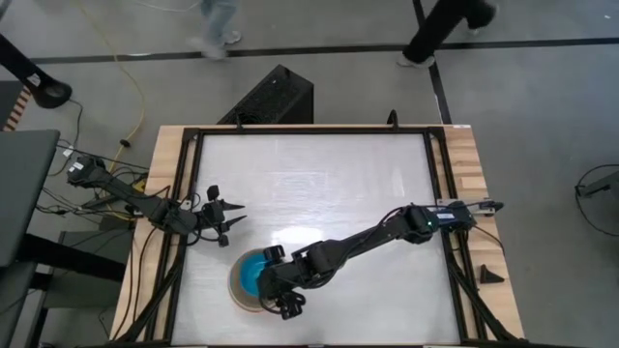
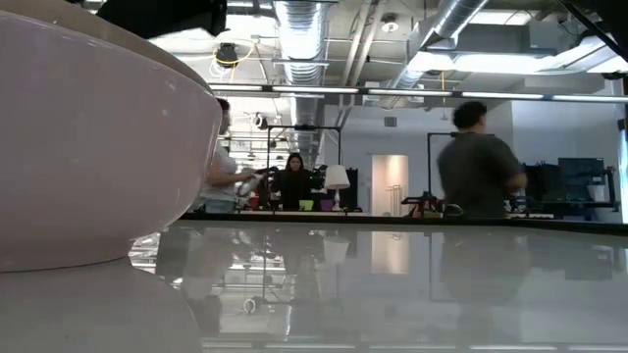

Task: Nest bowls inside each other
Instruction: Return to Home Position

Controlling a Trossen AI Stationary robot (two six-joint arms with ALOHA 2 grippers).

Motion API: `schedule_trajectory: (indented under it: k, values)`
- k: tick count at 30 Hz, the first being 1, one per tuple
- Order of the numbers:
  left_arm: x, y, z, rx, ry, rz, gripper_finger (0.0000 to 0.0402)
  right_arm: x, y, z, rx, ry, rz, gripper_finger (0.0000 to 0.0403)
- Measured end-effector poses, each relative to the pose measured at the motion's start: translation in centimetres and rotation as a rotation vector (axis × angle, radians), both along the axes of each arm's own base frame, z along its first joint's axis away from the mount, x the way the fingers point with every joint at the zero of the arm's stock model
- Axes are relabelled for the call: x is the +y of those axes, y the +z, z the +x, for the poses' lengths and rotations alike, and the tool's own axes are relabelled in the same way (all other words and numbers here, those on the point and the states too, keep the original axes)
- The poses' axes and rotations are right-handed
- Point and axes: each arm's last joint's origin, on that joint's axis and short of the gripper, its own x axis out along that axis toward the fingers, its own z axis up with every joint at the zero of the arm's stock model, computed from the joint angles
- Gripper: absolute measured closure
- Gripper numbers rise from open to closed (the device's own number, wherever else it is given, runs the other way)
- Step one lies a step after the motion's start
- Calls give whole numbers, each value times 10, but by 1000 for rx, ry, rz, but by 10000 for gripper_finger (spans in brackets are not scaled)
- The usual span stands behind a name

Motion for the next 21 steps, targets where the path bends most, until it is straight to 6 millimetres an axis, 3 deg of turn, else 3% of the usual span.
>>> schedule_trajectory:
  k: [11,15,21]
  values:
    - [0,0,0,0,0,0,276,-14,63,-47,83,-27,4,148]
    - [0,0,0,0,0,0,276,-26,83,-74,182,-43,-41,148]
    - [0,0,0,0,0,0,276,-50,112,-124,295,-241,-261,148]
